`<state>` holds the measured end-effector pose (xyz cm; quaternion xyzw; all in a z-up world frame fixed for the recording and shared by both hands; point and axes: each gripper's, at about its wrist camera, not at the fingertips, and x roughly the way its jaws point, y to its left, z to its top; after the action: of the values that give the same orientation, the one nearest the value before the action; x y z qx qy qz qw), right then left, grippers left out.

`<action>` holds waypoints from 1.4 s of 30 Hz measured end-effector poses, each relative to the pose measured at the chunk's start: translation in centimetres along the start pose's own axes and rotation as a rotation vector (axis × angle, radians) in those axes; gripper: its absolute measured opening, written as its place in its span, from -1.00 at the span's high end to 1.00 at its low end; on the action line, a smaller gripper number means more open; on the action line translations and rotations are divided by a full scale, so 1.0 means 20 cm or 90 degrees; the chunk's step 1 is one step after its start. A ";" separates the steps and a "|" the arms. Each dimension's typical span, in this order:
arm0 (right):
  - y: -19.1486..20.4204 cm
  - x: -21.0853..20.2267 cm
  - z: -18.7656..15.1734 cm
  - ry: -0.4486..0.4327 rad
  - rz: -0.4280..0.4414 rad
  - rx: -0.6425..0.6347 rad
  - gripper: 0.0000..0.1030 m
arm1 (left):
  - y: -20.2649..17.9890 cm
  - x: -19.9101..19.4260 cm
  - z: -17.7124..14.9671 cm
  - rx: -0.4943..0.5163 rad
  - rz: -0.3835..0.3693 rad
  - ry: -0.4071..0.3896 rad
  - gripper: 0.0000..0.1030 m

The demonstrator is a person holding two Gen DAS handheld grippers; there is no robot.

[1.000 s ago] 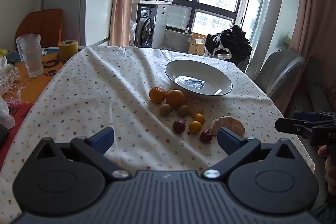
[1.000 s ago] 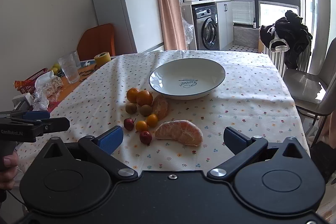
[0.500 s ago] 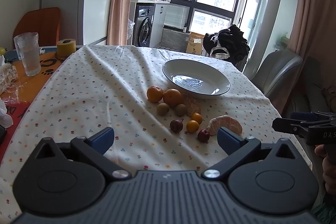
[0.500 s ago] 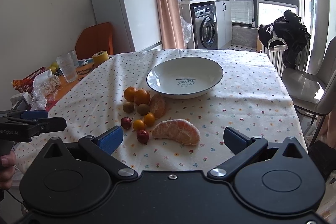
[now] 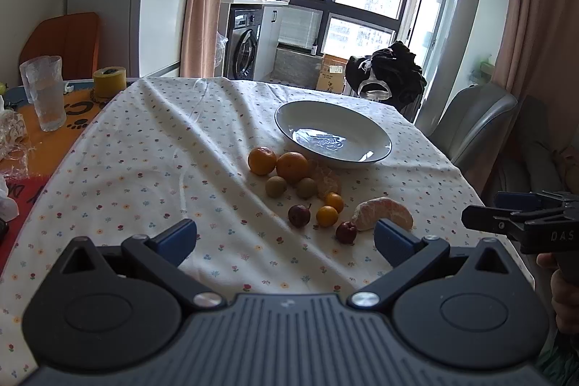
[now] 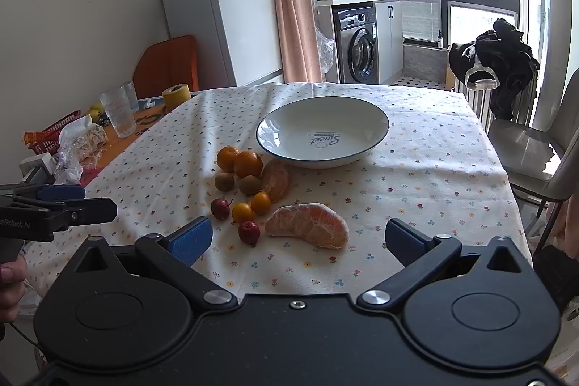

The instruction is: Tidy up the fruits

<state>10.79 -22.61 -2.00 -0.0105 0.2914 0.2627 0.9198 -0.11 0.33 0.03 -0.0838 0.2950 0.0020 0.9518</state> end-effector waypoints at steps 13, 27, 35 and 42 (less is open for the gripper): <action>0.00 0.00 0.00 0.001 -0.001 0.001 -1.00 | 0.00 0.00 0.00 0.003 0.007 0.001 -1.00; 0.00 0.03 -0.01 0.004 0.005 0.010 -1.00 | 0.00 0.02 -0.01 -0.001 0.013 0.004 -1.00; -0.01 0.07 -0.05 0.000 0.010 -0.012 -1.00 | -0.02 0.06 -0.03 0.000 0.009 -0.002 -1.00; -0.08 0.13 -0.07 -0.010 0.021 -0.014 -1.00 | -0.05 0.17 -0.06 -0.004 -0.006 0.009 -1.00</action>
<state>12.63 -22.99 -4.86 -0.0133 0.2813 0.2813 0.9174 2.07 -0.99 -2.70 -0.0884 0.3016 -0.0024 0.9493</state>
